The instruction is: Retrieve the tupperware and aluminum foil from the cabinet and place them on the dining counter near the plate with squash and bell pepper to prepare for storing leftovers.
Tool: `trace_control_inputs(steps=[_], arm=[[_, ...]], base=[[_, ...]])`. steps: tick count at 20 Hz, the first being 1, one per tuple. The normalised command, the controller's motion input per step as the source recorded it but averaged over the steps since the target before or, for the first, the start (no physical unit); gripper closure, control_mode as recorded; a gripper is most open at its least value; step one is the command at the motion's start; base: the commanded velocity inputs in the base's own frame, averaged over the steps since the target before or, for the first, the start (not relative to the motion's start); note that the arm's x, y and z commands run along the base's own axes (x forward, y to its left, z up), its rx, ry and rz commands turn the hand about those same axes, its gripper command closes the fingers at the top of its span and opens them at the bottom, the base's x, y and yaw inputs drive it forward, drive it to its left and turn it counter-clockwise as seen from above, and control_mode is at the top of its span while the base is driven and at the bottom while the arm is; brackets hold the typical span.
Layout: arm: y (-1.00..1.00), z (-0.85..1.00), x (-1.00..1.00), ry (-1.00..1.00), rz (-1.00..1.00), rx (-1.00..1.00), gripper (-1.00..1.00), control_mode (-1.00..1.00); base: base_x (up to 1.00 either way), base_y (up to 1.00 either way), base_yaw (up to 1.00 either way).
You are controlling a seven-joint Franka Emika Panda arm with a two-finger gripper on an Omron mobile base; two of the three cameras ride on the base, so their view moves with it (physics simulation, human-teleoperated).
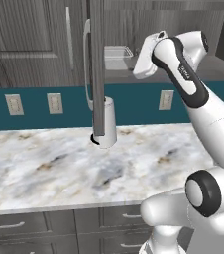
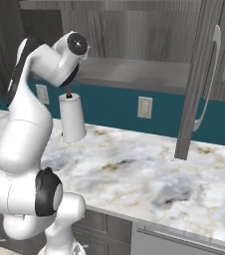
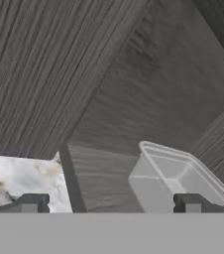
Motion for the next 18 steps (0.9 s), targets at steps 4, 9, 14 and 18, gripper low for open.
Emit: trace_control_inputs(steps=[4,9,14,18], arm=[[0.12,0.00,0.74,0.03,0.04,0.00,-1.00,-1.00],[0.11,0.00,0.70,0.03,0.04,0.00,-1.00,-1.00],[0.04,0.00,0.59,0.05,0.02,-0.04,-1.00,-1.00],[0.01,-0.02,0.47,0.08,0.01,-0.09,-1.00,-1.00]], base=[[0.00,0.00,0.00],[0.00,0.00,0.00],[0.00,0.00,0.00],[0.00,0.00,0.00]])
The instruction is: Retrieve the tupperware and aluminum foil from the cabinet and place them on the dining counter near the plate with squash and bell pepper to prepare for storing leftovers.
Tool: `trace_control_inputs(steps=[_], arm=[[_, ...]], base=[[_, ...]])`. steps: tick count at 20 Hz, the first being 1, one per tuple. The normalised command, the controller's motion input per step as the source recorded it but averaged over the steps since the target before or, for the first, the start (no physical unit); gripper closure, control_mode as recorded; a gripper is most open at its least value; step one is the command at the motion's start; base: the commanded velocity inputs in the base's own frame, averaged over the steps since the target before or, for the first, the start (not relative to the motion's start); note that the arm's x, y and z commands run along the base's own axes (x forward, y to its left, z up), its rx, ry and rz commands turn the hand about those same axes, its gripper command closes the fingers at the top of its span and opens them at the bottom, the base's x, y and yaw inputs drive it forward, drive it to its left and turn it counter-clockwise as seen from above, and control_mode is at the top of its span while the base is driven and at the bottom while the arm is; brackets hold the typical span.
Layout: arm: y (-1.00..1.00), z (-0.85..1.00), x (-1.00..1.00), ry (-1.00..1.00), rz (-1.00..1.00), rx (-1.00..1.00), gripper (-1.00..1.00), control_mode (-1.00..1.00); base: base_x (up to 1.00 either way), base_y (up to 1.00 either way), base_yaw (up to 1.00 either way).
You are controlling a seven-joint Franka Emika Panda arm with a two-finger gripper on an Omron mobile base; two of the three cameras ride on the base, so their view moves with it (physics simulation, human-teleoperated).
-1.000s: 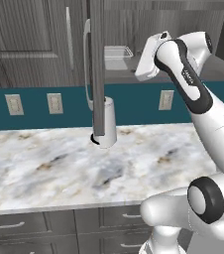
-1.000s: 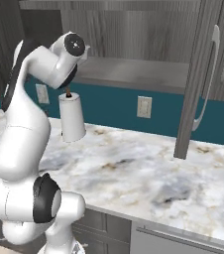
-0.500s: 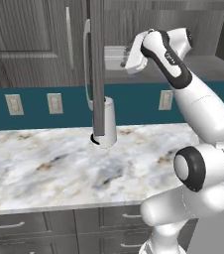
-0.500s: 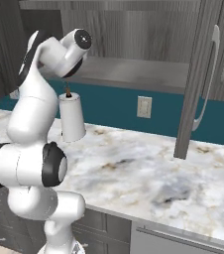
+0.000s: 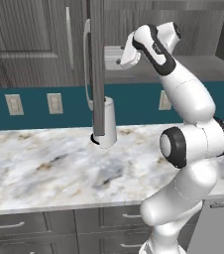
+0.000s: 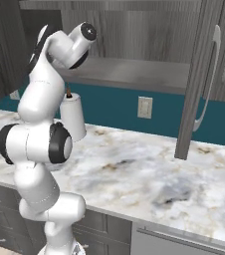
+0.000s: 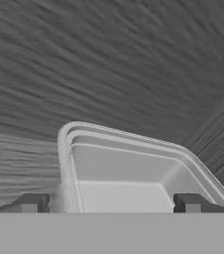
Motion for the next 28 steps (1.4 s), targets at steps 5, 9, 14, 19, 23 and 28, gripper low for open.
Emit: trace_control_inputs(steps=[5,9,14,19,23,28], arm=[[0.07,-0.05,0.55,0.02,0.04,-0.06,-1.00,-1.00],[0.10,-0.28,0.57,0.04,0.04,-0.07,-1.00,-1.00],[0.09,-0.70,0.27,0.06,0.01,-0.14,1.00,-1.00],[0.07,-0.32,0.10,0.00,0.00,-0.06,1.00,-1.00],[0.00,-0.58,-0.55,-0.39,0.00,0.00,1.00,-1.00],[-0.16,-0.33,-1.00,-0.61,0.00,0.00,1.00,-1.00]], base=[[0.00,0.00,0.00],[0.00,0.00,0.00],[0.00,0.00,0.00],[0.00,0.00,0.00],[0.00,0.00,0.00],[0.00,0.00,0.00]])
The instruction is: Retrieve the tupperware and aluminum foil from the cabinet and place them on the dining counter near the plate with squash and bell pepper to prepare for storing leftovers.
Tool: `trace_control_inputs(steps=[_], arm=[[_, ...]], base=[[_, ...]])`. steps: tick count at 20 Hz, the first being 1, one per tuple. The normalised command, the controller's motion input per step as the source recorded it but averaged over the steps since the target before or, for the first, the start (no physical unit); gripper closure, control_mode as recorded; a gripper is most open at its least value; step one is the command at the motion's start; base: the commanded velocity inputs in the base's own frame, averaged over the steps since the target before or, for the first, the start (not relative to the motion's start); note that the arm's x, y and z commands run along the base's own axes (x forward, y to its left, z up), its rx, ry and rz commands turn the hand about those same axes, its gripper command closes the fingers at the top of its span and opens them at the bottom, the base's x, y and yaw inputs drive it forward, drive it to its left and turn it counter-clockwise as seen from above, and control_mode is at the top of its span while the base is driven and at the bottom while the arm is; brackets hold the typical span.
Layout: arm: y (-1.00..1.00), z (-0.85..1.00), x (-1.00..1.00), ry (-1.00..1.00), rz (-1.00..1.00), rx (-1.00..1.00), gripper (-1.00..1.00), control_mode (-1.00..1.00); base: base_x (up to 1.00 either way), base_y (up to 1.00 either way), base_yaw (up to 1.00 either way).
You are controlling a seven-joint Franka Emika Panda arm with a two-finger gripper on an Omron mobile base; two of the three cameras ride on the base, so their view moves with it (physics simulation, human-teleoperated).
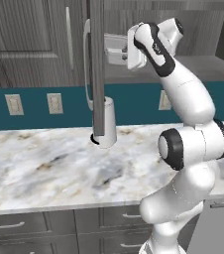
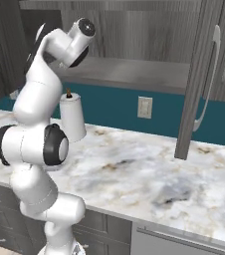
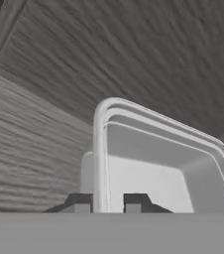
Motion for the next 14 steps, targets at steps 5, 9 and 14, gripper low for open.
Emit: trace_control_inputs(steps=[5,9,14], arm=[[-0.25,0.10,-1.00,-0.26,0.00,0.00,1.00,-1.00],[-0.31,0.66,-1.00,0.00,0.00,0.00,1.00,-1.00],[-0.26,0.80,-1.00,0.08,0.00,-0.03,1.00,-1.00]], base=[[0.00,0.00,0.00],[0.00,0.00,0.00],[0.00,0.00,0.00]])
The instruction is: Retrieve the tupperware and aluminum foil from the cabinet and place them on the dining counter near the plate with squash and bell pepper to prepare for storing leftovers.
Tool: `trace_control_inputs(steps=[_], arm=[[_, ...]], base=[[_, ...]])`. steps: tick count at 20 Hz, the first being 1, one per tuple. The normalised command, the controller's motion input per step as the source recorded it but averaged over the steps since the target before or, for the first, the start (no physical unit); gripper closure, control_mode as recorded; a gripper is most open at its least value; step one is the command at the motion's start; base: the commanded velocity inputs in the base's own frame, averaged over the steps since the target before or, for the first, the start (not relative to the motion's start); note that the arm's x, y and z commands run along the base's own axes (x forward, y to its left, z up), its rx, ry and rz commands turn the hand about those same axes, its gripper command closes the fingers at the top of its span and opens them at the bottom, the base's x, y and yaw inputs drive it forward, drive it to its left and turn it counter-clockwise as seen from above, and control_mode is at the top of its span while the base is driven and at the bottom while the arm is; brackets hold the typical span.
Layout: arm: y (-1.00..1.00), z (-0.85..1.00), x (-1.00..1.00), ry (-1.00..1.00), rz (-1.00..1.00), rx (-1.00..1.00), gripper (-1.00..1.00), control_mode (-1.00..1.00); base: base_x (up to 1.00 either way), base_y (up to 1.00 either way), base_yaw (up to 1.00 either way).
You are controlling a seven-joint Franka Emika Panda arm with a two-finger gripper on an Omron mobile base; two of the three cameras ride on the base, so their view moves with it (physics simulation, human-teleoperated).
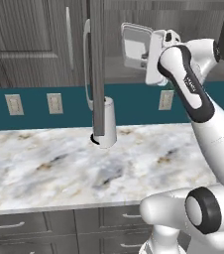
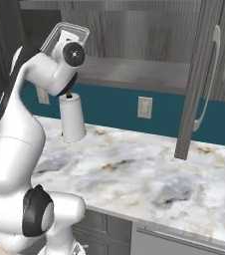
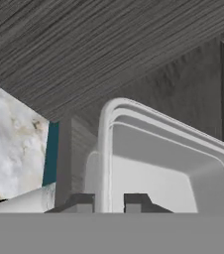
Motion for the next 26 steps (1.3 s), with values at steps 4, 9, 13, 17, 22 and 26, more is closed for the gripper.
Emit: trace_control_inputs(steps=[4,9,13,17,22,26], arm=[[-0.28,0.11,-1.00,0.31,0.00,-0.17,1.00,-1.00],[-0.89,-0.57,-1.00,0.22,-0.03,-0.06,1.00,-1.00],[-0.45,-0.51,-1.00,0.25,-0.04,-0.12,1.00,-1.00],[-0.01,-0.14,-0.75,0.30,-0.03,-0.16,1.00,1.00],[0.00,0.00,0.00,0.00,0.00,0.00,1.00,1.00],[0.00,0.00,0.00,0.00,0.00,0.00,1.00,1.00]], base=[[0.00,0.00,0.00],[0.00,0.00,0.00],[0.00,0.00,0.00],[-0.25,0.00,0.00],[-1.00,0.00,0.04],[-1.00,0.21,0.36]])
